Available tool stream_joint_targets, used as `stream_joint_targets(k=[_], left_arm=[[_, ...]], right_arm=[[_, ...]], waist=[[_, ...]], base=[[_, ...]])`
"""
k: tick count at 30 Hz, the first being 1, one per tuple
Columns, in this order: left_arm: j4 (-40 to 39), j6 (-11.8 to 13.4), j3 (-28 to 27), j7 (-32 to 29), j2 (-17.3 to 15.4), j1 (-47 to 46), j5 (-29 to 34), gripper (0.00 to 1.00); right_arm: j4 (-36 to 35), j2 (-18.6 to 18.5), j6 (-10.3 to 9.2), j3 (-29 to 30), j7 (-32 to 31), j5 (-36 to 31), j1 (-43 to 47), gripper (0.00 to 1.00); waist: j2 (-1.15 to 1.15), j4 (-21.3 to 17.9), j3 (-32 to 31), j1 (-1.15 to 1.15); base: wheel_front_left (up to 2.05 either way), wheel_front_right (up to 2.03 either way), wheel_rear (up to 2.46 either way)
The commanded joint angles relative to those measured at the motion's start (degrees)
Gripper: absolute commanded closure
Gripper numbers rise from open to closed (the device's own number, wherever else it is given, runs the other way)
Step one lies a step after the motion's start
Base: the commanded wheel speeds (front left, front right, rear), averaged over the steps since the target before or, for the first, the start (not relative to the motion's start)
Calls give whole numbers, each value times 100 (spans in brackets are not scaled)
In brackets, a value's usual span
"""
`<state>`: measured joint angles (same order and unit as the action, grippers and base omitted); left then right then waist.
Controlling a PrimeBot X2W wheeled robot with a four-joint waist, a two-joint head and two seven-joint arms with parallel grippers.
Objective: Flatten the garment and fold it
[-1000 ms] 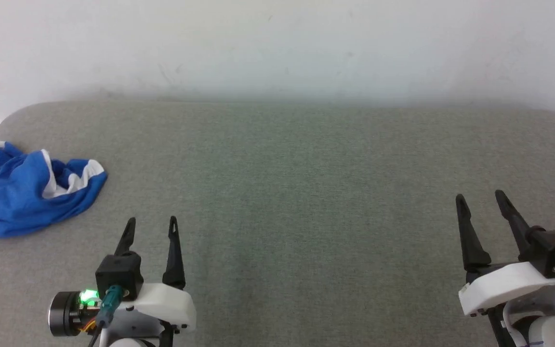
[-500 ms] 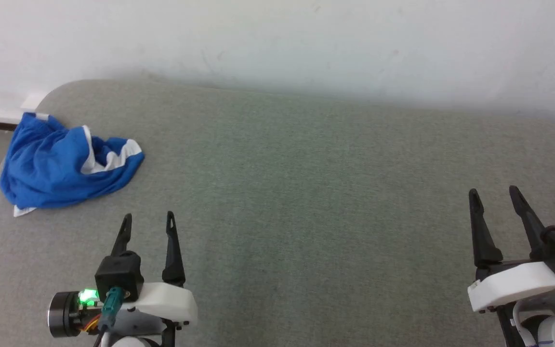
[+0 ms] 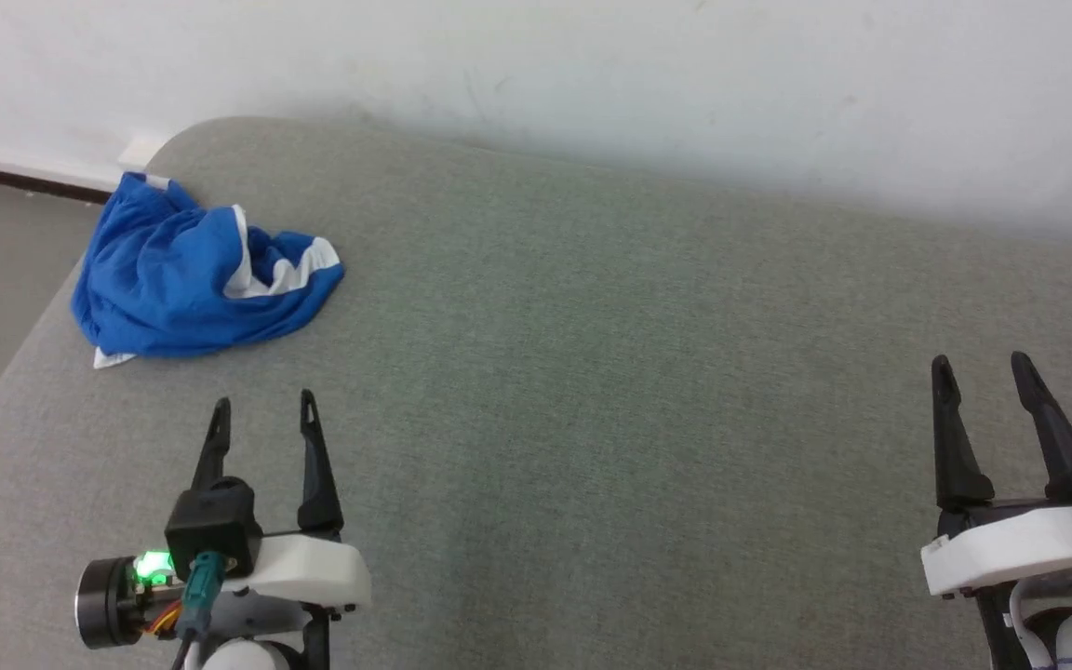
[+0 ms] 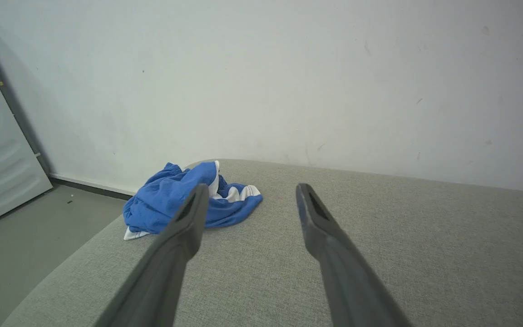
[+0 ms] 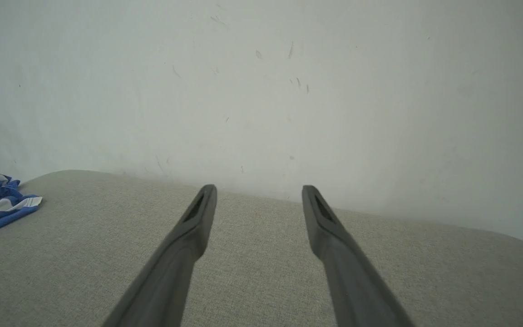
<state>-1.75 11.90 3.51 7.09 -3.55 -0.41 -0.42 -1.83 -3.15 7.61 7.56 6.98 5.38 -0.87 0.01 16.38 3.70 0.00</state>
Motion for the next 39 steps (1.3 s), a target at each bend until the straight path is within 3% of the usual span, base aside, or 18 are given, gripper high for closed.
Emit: stream_joint_targets(k=[1,11,19,28,35,39], left_arm=[[-49,86,-48,57,-40,-146,-33,0],[-160,215,-562,177,-287,-522,-125,0],[-44,72,-1094,261,-562,-1115,-229,0],[858,-374,-1582,368,-952,-2310,-613,0],[2162,-891,-1797,428,-1534,-3507,-1022,0],[2787,-1228,-1816,159,-1906,-4125,-1244,0]], right_arm=[[-57,13,-6,58,70,44,-5,0],[-170,16,-7,114,189,10,-33,0],[-366,17,-8,244,272,-102,-156,0],[-693,19,-9,348,380,-298,-455,0],[-1032,21,-9,428,464,-465,-780,0],[-1202,22,-10,488,512,-498,-953,0]], waist=[[-1,99,51,0],[-1,256,256,0],[-1,313,606,0],[-1,337,1349,0],[-1,283,2019,0],[-1,228,2399,0]], base=[[0,0,0],[0,0,0],[0,0,0],[0,0,0],[0,0,0],[0,0,0]])
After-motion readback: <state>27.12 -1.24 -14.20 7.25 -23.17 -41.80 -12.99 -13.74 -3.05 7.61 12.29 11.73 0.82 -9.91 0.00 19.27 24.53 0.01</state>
